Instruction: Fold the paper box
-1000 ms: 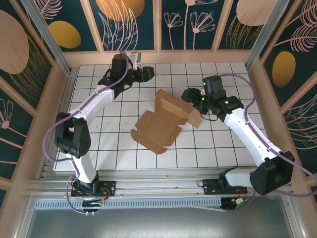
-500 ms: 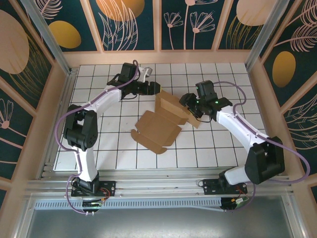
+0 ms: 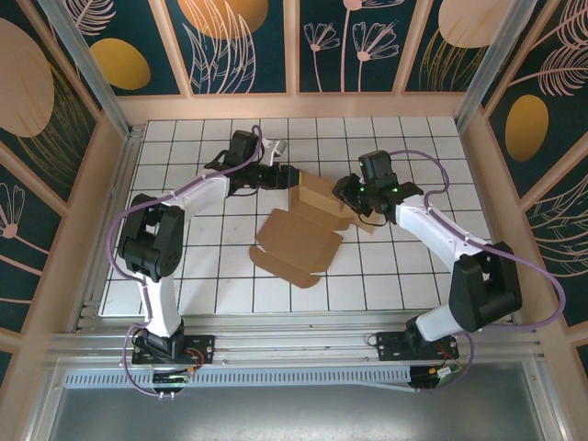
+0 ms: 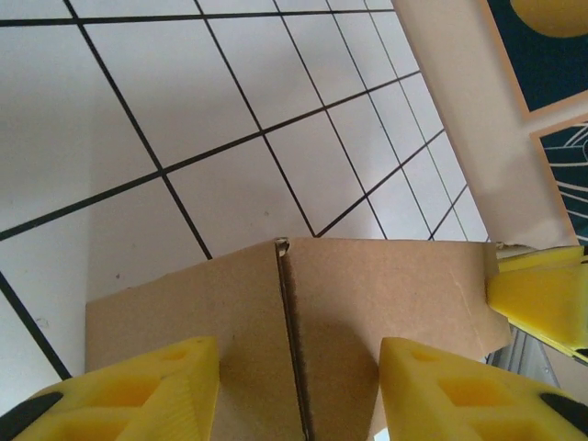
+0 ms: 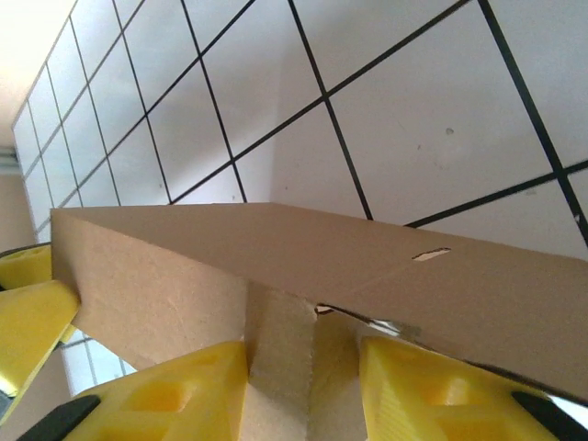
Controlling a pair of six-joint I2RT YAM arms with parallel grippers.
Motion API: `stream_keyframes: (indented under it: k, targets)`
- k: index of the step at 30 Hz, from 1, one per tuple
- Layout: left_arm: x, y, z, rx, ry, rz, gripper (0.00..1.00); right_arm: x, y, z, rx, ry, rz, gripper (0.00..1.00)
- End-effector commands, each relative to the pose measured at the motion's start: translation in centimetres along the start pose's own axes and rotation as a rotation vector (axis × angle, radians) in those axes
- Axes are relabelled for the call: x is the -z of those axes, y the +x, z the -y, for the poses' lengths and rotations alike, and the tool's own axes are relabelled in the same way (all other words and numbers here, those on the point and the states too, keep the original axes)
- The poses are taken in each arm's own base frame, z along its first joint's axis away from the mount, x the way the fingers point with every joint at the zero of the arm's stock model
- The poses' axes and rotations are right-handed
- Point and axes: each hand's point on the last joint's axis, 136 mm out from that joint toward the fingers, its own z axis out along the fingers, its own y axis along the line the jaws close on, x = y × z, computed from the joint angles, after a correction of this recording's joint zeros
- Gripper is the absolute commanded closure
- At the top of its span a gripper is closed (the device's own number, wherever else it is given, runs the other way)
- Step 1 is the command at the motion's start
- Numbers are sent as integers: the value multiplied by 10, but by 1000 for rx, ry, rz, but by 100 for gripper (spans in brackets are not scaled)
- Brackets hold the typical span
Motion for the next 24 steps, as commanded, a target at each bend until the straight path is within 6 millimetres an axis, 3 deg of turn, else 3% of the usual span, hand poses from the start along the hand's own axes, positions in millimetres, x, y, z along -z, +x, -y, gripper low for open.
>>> stream_keyframes:
  k: [1, 10, 16, 24]
  targets:
    - [1, 2, 20, 6, -2, 44, 48, -5, -18, -4, 86, 6, 50, 63]
    - [19, -17, 54, 4, 5, 242, 41, -6, -40, 1, 206, 42, 91, 63]
    - [36, -31, 27, -30, -216, 322, 32, -6, -37, 9, 201, 44, 84, 65]
    - [6, -16, 32, 110, -85, 199, 31, -2, -29, 7, 183, 12, 72, 66]
